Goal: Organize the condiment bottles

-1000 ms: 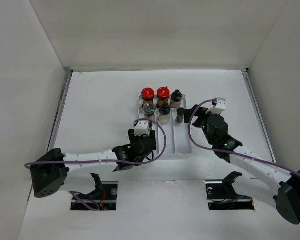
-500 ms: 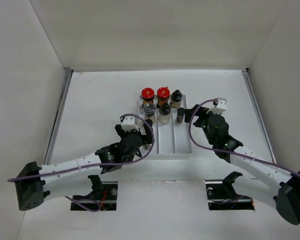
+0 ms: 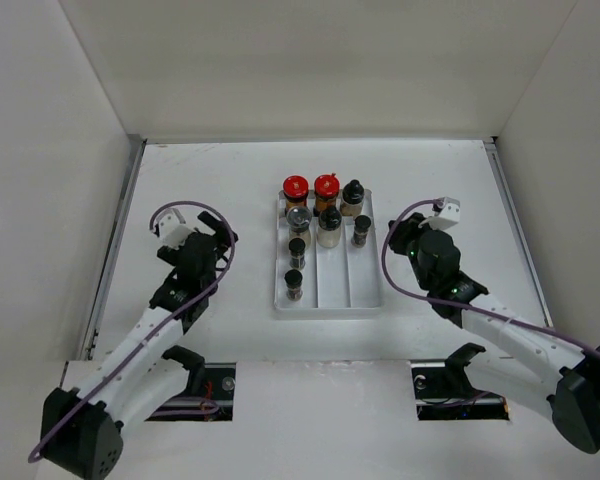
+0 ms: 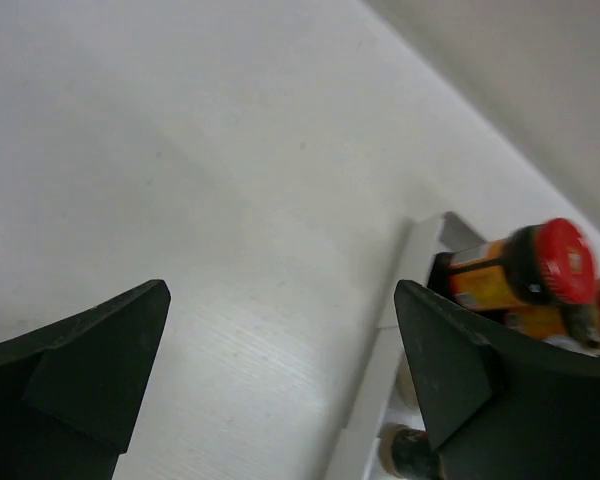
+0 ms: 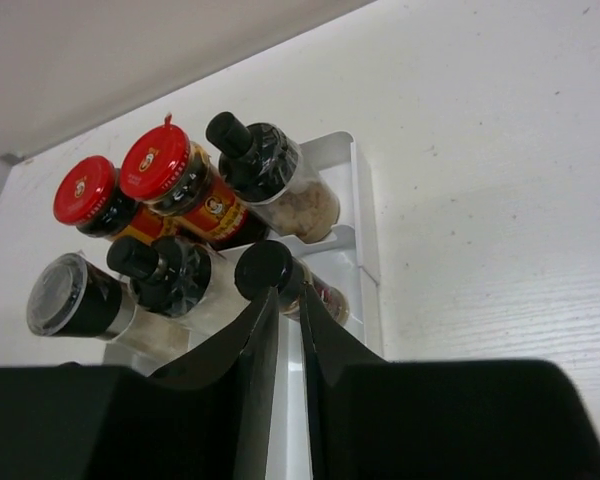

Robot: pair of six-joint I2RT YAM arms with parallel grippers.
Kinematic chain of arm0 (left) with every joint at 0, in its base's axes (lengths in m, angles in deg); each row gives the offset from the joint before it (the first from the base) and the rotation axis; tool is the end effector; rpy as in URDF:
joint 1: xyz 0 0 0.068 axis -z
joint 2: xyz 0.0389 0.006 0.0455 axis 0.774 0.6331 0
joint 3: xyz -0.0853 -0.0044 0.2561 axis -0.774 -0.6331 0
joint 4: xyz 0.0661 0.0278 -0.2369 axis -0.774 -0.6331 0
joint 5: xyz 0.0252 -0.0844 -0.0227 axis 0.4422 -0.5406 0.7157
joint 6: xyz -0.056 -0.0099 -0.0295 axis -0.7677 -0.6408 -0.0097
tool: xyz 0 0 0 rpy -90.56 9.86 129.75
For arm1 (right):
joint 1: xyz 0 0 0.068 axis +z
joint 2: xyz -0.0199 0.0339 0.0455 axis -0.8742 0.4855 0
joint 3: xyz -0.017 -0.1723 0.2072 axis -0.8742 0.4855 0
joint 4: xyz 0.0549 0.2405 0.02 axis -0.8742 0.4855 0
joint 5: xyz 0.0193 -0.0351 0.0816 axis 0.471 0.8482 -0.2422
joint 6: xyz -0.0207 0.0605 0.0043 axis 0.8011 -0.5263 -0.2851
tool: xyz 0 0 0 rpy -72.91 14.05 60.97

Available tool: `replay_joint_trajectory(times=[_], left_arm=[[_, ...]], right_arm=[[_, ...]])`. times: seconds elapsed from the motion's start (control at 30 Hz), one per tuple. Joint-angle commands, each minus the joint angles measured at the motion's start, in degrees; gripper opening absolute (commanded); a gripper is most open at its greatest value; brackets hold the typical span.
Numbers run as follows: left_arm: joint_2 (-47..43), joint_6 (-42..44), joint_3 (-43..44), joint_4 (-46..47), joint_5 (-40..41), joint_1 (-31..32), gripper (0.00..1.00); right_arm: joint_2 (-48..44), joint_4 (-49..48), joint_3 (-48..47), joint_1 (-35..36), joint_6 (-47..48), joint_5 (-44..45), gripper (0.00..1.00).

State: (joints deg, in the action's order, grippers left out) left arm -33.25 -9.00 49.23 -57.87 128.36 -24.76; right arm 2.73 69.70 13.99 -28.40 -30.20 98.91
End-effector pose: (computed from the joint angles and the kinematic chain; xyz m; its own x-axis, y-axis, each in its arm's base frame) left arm 0.1761 -0.0510 0.2512 -0.0773 -0.5706 -0.8176 -0.3519 0.7829 -0.5131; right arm 0.1976 0.1002 0.2575 -0.1925 0.4141 -0.8896 -0.0270 0.9040 0.4267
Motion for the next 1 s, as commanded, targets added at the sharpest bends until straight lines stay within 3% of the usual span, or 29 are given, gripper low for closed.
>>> replay_joint_trajectory(times=[0.0, 0.07, 0.2, 0.33, 0.97], left_arm=[[5.3, -6.0, -2.1, -1.4, -12.4, -6.9, 1.0], [8.6, -6.3, -1.9, -1.3, -15.8, -9.5, 1.0], [13.3, -6.4, -1.0, -1.1, -17.9, -11.0, 1.0], [12.9, -6.8, -3.0, 4.5, -17.6, -10.3, 1.0], [18.6, -7.2, -5.4, 18.5, -19.2, -9.8, 1.0]], right_arm=[[0.6, -2.6, 0.1, -0.7, -1.0, 1.0, 0.2], [1.2, -2.7, 0.3, -1.0, -1.0, 1.0, 0.23], [1.5, -3.3, 0.5, -1.5, -1.4, 1.0, 0.58], [1.2, -2.8, 1.0, -2.4, -1.8, 1.0, 0.73], [2.8, -2.6, 2.4, -8.7, -2.8, 0.4, 0.73]])
